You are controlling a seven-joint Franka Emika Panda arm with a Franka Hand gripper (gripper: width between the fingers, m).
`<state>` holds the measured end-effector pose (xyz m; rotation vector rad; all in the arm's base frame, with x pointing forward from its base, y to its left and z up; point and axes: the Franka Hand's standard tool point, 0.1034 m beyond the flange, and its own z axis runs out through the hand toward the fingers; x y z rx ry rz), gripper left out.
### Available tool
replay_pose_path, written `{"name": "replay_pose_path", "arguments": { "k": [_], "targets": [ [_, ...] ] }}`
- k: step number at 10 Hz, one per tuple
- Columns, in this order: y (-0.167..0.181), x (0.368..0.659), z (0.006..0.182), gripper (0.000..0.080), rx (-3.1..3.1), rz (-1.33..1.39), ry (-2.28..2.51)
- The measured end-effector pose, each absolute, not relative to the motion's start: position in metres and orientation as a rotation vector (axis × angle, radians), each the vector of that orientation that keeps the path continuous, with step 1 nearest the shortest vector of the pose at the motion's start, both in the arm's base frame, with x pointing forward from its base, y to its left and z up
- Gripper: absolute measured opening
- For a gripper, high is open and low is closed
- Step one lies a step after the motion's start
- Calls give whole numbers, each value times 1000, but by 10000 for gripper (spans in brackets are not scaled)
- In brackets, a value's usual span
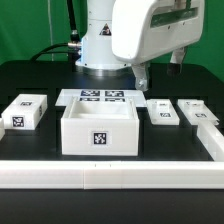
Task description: Assemble cabinet
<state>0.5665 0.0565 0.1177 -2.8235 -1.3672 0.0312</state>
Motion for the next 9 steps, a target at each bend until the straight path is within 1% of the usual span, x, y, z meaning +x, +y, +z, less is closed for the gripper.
{"name": "replay_pose_path", "arguments": {
  "k": [9],
  "targets": [
    [55,565,117,797,-2817,31,-1383]
  ]
}}
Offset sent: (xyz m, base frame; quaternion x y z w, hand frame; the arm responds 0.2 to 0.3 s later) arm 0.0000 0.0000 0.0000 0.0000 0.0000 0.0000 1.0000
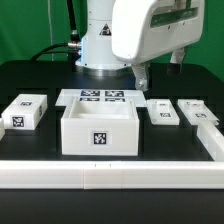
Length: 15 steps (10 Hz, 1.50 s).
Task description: Assemble cabinet
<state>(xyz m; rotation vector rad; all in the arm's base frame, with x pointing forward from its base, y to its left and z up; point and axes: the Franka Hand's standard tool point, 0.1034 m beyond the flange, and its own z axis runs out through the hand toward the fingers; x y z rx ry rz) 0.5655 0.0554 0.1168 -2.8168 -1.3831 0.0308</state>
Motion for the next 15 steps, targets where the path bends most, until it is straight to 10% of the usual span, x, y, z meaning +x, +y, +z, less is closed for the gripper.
{"name": "replay_pose_path", "arguments": {
  "k": [15],
  "targets": [
    [19,501,84,797,-2327,6,-2126]
  ]
}}
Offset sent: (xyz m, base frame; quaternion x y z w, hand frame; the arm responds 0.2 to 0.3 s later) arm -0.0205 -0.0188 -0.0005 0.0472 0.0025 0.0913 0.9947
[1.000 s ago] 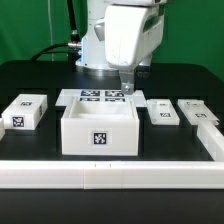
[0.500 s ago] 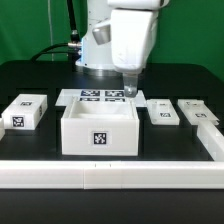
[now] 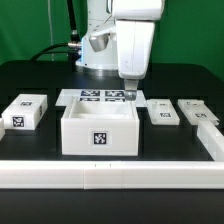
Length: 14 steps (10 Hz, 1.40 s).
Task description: Assemble cabinet
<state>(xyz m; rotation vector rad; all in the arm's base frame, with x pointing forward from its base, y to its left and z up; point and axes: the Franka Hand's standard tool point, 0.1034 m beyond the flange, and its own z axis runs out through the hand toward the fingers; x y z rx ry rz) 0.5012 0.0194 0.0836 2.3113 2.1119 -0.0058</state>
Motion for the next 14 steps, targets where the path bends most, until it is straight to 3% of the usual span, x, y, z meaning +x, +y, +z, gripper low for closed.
{"name": "replay_pose_path", "arguments": {
  "k": [2,8,14],
  "targets": [
    [11,472,69,797,2316,-7,2119],
    [3,459,57,797,2325,-15,2120],
    [-5,440,33,797,2367,-42,2118]
  ]
}}
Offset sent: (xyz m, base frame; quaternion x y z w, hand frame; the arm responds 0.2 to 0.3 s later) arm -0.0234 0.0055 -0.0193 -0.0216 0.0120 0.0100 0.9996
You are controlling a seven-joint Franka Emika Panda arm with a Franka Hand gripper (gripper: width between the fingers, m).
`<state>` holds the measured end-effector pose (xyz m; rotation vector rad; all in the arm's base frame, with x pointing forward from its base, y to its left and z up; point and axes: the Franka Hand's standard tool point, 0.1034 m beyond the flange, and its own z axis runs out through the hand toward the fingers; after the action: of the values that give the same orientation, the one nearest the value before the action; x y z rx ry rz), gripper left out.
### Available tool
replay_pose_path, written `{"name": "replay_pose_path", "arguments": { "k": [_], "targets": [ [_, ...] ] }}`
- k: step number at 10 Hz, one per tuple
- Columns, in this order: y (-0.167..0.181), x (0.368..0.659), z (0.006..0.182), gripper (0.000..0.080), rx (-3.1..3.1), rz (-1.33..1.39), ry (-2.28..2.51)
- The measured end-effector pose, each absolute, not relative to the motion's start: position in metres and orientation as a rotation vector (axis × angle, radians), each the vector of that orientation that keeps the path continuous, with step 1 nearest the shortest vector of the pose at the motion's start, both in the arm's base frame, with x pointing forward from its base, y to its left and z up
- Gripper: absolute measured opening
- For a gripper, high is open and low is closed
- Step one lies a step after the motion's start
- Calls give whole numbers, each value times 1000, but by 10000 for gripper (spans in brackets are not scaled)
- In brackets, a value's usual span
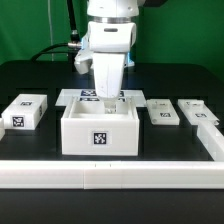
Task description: Assemble cabinet
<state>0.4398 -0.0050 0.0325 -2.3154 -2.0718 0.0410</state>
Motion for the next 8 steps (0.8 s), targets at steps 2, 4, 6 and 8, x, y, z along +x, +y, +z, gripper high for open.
{"name": "replay_pose_path", "arguments": {
  "k": [2,4,6,8],
  "targets": [
    [-2,440,32,797,-2310,42,-2074],
    [-2,439,31,514,-2310,43,-2073],
    [-2,439,31,239,-2311,43,-2072],
    [-2,439,31,71,-2311,43,-2072]
  ]
}}
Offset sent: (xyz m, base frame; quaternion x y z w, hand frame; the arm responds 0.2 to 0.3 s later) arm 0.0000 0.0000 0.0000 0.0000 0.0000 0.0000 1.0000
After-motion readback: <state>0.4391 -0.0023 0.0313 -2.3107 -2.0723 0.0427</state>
